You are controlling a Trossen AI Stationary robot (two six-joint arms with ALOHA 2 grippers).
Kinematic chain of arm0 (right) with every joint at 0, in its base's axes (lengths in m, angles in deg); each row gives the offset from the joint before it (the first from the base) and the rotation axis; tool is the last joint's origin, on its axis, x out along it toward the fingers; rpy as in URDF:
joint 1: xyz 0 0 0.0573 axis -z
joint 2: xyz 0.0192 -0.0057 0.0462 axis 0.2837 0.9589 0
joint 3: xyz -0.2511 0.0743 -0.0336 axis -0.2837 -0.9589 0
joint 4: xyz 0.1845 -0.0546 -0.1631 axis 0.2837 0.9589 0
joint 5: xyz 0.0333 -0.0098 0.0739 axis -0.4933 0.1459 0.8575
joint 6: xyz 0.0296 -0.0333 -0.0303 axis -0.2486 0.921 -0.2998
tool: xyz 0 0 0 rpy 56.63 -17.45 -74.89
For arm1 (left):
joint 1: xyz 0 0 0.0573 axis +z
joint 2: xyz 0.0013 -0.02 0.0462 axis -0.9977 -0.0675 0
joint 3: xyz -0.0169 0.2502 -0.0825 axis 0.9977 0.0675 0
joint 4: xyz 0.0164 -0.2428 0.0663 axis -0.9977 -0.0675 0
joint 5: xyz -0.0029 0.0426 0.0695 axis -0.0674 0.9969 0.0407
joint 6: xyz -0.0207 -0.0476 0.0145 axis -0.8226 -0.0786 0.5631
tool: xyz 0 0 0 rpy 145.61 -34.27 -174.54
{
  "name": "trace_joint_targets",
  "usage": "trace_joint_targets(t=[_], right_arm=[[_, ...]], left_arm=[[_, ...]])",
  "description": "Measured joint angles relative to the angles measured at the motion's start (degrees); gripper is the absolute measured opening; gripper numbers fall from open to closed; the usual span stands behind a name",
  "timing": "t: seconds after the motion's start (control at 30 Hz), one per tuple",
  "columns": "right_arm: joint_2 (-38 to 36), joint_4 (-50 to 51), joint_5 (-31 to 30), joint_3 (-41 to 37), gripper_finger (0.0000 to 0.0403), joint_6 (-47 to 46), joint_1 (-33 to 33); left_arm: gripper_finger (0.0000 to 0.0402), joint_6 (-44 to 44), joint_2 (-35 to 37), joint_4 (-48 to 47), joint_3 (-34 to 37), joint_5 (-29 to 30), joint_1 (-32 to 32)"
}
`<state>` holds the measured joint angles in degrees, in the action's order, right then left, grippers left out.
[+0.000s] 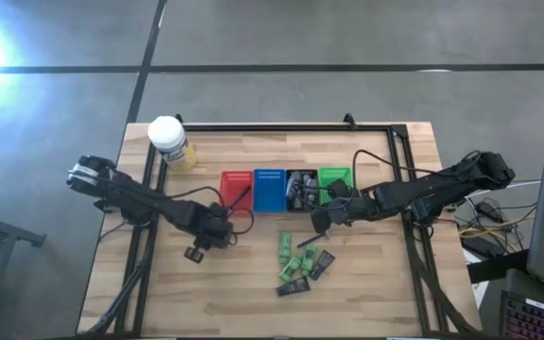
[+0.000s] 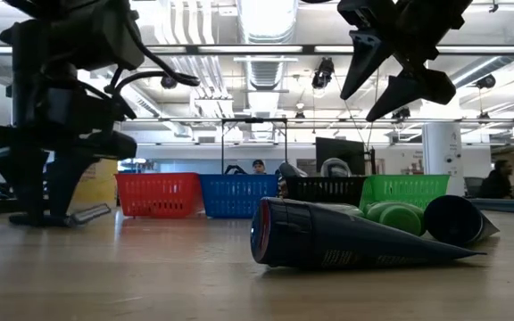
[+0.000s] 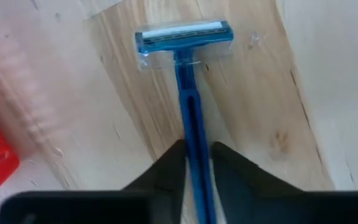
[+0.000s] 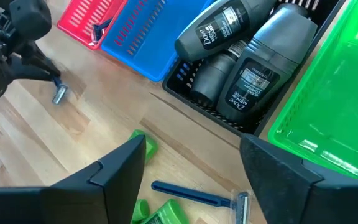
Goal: Pick & Place Travel size toiletries
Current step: Put the blue razor into the red bin
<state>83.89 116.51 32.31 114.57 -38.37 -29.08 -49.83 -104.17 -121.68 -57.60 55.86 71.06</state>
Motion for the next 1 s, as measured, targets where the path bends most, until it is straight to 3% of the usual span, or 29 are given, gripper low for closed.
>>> trace_joint_targets(t=[0.13,0.33,0.43,0.5,0.67,0.73,0.87,1.0], right_arm=[[0.00,0.02,-0.06,0.00,0.0262,0.22,0.00],[0.02,0.04,-0.61,0.00,0.0265,0.78,0.00],[0.00,0.02,-0.61,0.00,0.0257,1.03,0.00],[0.02,0.02,-0.61,0.00,0.0251,1.07,0.00],[0.02,-0.01,-0.64,0.00,0.0238,1.43,0.00],[0.02,-0.01,-0.83,0.00,0.0235,1.94,0.00],[0.02,-0.13,-1.50,0.00,0.0233,3.26,0.00],[0.02,-0.15,-1.60,0.00,0.0243,3.67,0.00]], left_arm=[[0.0023,-2.65,-0.04,1.01,0.12,0.21,-0.04],[0.0020,-14.91,1.25,1.44,-2.59,-4.06,-0.08],[0.0020,-24.27,5.28,2.31,-5.56,-5.39,-0.15],[0.0020,-33.64,7.61,4.78,-6.92,-4.09,0.16],[0.0020,-70.07,12.28,9.36,-6.65,4.60,4.96],[0.0020,-78.93,12.99,10.14,-5.12,8.23,6.90],[0.0020,-84.19,13.70,18.60,-3.03,10.84,11.56],[0.0020,-83.60,12.55,18.52,-2.68,11.13,15.76]])
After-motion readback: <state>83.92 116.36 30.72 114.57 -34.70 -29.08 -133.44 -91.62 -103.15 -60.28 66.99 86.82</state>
